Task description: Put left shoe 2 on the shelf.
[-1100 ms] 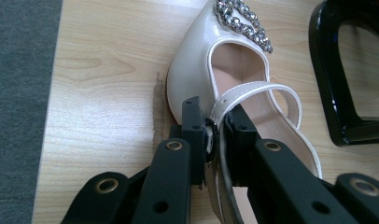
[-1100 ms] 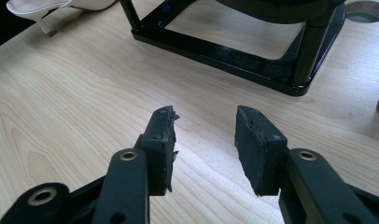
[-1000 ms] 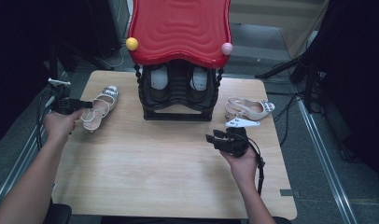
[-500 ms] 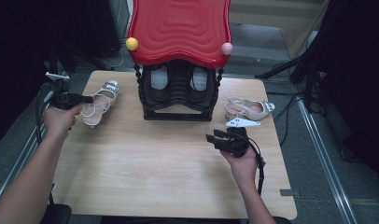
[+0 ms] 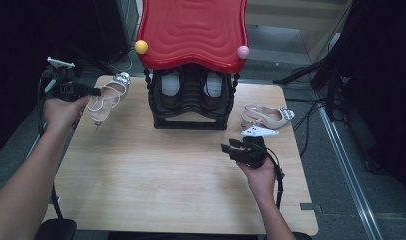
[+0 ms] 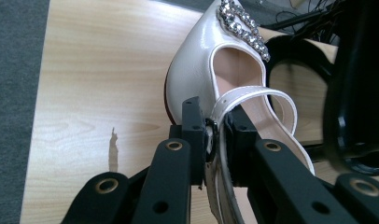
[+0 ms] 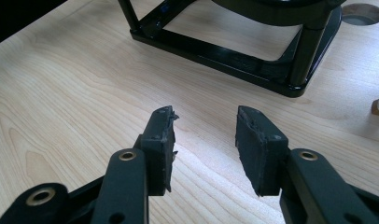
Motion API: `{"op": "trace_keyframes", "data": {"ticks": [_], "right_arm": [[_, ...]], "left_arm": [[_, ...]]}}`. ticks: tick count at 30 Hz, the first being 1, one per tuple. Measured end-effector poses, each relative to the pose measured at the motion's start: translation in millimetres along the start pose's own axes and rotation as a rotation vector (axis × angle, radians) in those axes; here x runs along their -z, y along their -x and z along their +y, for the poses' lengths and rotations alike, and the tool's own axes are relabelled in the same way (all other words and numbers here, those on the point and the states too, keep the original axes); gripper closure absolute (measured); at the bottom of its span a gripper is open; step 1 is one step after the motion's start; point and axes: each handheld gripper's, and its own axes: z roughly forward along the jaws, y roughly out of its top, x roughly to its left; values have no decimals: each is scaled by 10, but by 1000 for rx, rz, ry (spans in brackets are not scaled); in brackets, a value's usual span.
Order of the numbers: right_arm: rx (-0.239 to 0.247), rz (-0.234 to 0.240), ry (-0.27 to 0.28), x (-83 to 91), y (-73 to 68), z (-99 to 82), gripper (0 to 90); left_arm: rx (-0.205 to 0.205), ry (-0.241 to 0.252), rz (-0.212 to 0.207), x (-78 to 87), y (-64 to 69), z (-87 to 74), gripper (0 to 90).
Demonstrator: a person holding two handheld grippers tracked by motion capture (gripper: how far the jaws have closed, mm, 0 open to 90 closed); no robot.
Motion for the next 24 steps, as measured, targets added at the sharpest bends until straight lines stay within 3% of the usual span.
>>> {"op": "trace_keyframes", "data": {"ticks": [11, 19, 24], "right_arm": [[-6, -1, -3, 7, 2, -3, 578], [-8, -5, 4, 30, 13, -8, 578], [-11, -4, 7, 44, 21, -12, 576]], "left_arm": [[-65, -8, -2, 346, 373, 462, 819], [-79, 29, -7, 683, 720, 833, 820], [-104, 49, -22, 934, 868, 1017, 819]]}}
